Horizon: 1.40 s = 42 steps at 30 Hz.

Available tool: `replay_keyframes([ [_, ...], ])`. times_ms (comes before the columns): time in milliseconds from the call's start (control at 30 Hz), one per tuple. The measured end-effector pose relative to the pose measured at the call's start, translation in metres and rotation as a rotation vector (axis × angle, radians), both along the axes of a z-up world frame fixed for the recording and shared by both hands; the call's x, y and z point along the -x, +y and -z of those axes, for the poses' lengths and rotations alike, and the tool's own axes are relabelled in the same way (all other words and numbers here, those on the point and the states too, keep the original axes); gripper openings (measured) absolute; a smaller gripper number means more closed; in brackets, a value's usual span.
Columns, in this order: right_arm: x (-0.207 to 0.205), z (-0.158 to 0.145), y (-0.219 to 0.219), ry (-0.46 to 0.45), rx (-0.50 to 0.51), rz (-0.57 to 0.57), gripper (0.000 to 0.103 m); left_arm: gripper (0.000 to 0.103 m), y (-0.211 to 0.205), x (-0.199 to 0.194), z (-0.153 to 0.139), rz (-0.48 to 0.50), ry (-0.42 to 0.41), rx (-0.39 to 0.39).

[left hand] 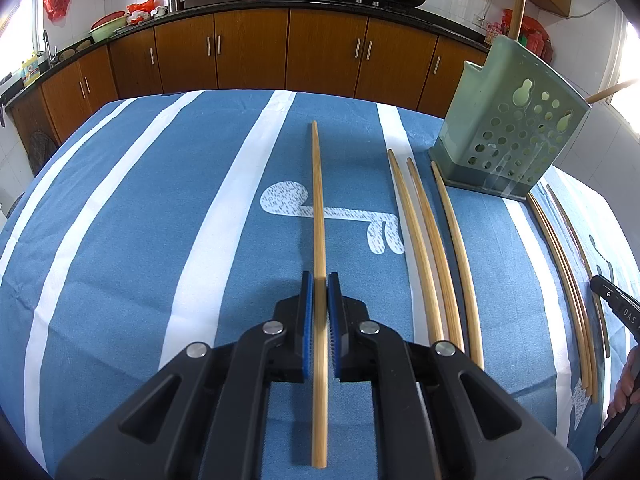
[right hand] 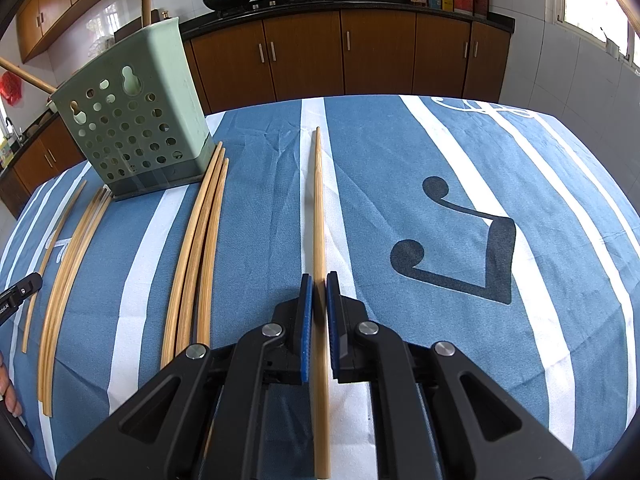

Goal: Organize utensils

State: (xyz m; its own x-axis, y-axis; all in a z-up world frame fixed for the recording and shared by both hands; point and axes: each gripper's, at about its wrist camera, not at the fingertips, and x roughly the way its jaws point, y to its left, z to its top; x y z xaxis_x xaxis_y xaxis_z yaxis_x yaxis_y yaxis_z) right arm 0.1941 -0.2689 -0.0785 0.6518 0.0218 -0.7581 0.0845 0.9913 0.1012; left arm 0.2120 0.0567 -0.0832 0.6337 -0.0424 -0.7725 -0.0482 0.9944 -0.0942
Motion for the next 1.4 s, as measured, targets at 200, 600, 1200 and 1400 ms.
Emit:
replay_keyframes([
  [200,0.006,0.000,0.002,0.002,0.022,-0.014,0.008,0.010,-0.004,0.008,0.000,0.030,0.003,-0.036],
  [600,0.010,0.000,0.005,0.003,0.021,-0.013,0.008,0.010,-0.005,0.021,0.000,0.045,0.005,-0.052],
  [1200,0.023,-0.002,-0.003,-0.007,-0.021,-0.020,0.008,0.008,-0.005,0.031,-0.001,0.080,0.019,-0.059],
  [1400,0.033,-0.017,-0.011,-0.057,-0.041,-0.004,0.008,0.008,-0.001,0.040,-0.014,0.086,-0.018,-0.045],
])
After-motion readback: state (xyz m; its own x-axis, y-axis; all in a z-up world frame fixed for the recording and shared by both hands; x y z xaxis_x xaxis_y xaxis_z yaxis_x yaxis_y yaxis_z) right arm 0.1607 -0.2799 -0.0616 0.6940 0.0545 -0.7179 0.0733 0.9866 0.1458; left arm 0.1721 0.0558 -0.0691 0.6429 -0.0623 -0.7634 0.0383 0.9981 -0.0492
